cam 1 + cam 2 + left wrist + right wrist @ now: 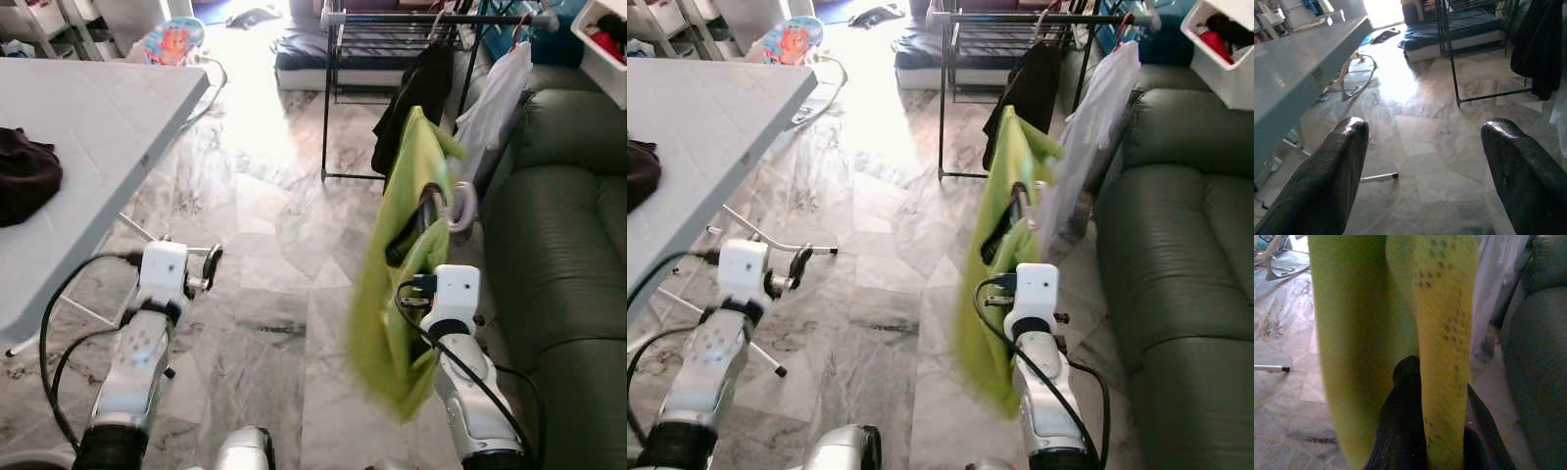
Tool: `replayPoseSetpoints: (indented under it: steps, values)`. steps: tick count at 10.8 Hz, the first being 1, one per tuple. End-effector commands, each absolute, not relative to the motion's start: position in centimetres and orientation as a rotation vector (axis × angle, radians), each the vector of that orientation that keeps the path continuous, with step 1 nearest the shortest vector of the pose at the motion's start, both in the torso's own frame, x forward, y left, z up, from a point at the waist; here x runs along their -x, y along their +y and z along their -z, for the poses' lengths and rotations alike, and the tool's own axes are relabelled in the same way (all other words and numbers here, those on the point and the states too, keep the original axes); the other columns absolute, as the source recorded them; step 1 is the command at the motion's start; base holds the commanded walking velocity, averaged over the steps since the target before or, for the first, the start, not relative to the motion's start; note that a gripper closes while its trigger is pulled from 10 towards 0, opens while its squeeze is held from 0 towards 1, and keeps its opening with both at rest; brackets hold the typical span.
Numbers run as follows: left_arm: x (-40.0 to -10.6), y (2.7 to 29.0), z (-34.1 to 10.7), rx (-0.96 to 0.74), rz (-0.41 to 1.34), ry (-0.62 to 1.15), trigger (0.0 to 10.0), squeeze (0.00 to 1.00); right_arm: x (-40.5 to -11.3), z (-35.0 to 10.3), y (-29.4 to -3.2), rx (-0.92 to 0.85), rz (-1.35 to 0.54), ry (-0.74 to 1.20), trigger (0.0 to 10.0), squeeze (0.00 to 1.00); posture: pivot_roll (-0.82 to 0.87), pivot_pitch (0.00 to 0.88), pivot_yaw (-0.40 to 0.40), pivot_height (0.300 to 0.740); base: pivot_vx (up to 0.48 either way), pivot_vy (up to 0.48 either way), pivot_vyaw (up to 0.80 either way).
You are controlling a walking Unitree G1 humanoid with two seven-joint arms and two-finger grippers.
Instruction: Hang hanger
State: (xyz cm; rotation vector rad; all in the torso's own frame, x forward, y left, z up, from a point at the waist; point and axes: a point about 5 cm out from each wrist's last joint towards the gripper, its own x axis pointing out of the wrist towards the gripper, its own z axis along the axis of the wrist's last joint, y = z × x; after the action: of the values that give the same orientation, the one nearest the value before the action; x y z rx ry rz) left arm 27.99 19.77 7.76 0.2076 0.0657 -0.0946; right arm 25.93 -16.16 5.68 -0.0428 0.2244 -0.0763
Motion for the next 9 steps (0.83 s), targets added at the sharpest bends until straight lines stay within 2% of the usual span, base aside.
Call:
replayPoseSetpoints:
  steps: [1,2,3,7,9]
  values:
    - [-28.0,19.8,-7.3,-0.202,0.108,0.093,10.0,0.00,-26.2,-6.3,-16.1,0.015,0.067,0.193,10.0,0.00,-0.03,0.041,0.048,0.740,0.000,0.000,0.00]
    - [-28.2,19.5,-7.5,-0.181,0.122,0.081,10.0,0.00,-26.5,-6.3,-16.1,0.006,0.050,0.198,10.0,0.00,-0.03,0.050,0.031,0.740,0.000,0.000,0.00]
    - [-28.2,19.5,-7.4,-0.159,0.122,0.085,10.0,0.00,-26.7,-6.3,-15.9,0.013,0.025,0.204,10.0,0.00,-0.04,0.052,0.020,0.740,0.379,0.000,0.00]
    - [-28.9,19.1,-8.1,-0.144,0.160,0.052,10.0,0.00,-27.1,-6.4,-15.0,0.009,-0.062,0.209,10.0,0.00,-0.03,0.072,-0.021,0.740,0.408,0.250,0.00]
    - [-28.9,18.8,-7.9,-0.136,0.165,0.051,10.0,0.00,-27.4,-6.4,-15.1,0.015,-0.070,0.220,10.0,0.00,-0.03,0.073,-0.024,0.740,0.431,0.000,0.00]
